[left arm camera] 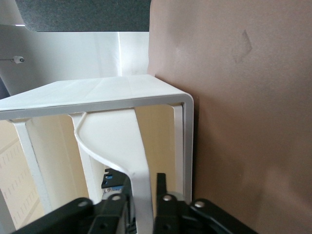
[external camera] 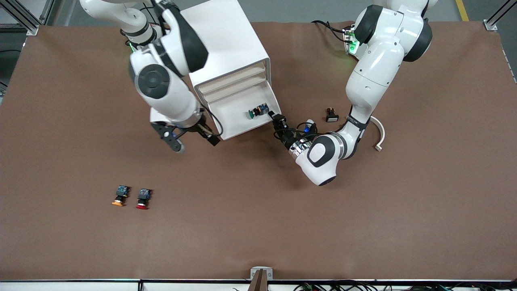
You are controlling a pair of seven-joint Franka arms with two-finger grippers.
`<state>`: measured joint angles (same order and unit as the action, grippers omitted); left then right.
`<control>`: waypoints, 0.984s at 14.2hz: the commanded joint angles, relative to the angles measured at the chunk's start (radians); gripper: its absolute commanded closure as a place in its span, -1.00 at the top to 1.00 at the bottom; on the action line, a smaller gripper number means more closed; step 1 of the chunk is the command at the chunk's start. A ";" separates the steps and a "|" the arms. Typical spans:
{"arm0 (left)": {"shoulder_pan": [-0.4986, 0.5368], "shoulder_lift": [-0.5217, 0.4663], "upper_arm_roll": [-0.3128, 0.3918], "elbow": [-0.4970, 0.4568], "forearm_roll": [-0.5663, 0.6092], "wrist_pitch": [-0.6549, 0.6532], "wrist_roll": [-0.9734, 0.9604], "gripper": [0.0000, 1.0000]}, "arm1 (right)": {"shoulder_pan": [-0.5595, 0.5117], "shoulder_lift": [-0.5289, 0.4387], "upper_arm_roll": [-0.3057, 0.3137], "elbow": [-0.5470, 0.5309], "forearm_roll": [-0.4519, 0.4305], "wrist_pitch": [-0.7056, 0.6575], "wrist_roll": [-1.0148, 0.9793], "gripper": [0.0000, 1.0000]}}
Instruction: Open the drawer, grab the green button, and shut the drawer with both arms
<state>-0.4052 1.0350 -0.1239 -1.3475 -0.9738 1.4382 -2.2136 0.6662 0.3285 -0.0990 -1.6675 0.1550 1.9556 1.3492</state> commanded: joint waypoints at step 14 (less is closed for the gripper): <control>0.023 -0.098 0.107 0.143 0.100 0.062 1.049 1.00 | 0.283 0.178 -0.015 -0.026 -0.058 0.201 0.436 1.00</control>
<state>-0.3513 0.9855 -0.0381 -1.2051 -0.9372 1.4626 -1.2881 0.9262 0.5031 -0.1018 -1.6939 0.1144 2.1519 1.7479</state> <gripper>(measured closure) 0.000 0.000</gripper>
